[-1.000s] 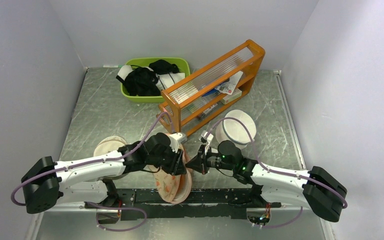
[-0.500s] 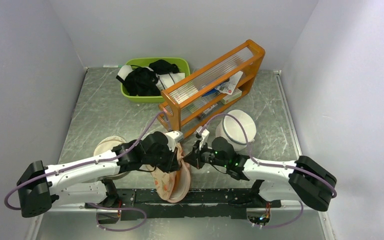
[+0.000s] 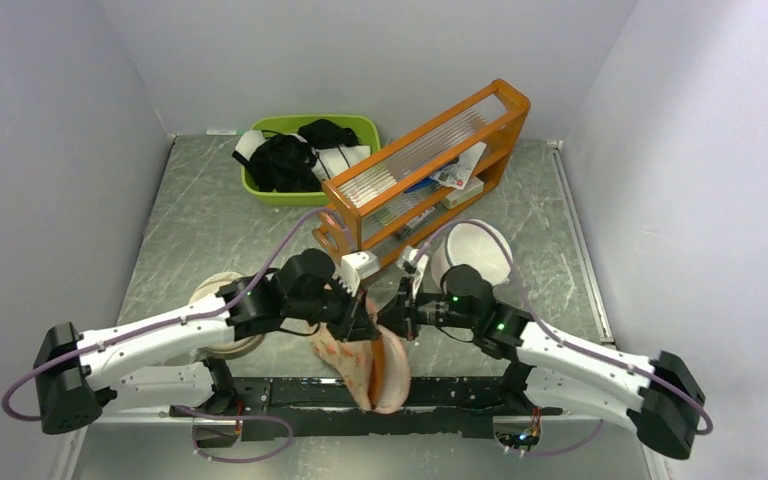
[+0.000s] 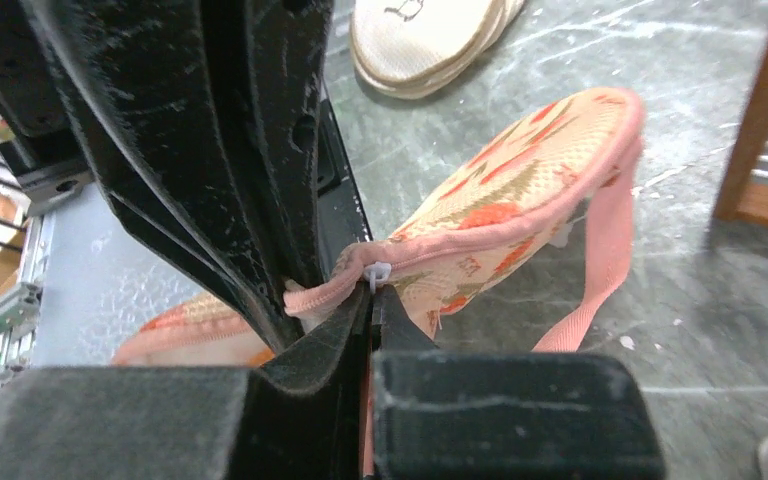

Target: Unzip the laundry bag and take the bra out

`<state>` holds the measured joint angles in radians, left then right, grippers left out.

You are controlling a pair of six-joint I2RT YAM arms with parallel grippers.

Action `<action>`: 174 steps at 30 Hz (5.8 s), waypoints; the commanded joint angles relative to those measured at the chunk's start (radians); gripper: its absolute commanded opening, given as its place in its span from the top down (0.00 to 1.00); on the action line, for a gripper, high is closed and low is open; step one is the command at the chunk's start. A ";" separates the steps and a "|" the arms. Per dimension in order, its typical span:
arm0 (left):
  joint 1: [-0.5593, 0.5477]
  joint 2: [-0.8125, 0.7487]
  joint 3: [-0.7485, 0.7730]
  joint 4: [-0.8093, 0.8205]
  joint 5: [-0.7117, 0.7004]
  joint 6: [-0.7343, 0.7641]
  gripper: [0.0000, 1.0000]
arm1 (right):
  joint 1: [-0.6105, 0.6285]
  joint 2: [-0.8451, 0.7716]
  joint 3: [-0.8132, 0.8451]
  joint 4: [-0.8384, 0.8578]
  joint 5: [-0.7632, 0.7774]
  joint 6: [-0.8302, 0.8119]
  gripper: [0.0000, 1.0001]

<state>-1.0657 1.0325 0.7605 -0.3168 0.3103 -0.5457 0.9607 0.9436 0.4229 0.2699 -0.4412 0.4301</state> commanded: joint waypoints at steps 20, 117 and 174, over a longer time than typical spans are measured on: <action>-0.002 0.295 0.346 0.054 0.039 0.084 0.93 | 0.005 -0.309 0.191 -0.441 0.062 0.032 1.00; -0.290 0.289 0.249 -0.426 -0.894 0.166 0.93 | 0.000 -0.175 -0.051 -0.295 0.641 0.153 1.00; -0.289 0.383 0.071 0.244 -0.842 0.262 0.30 | -0.006 -0.165 -0.150 -0.074 0.385 0.159 1.00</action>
<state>-1.3556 1.3403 0.7692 -0.1024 -0.4095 -0.2665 0.9550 0.7811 0.2623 0.1680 -0.0387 0.5838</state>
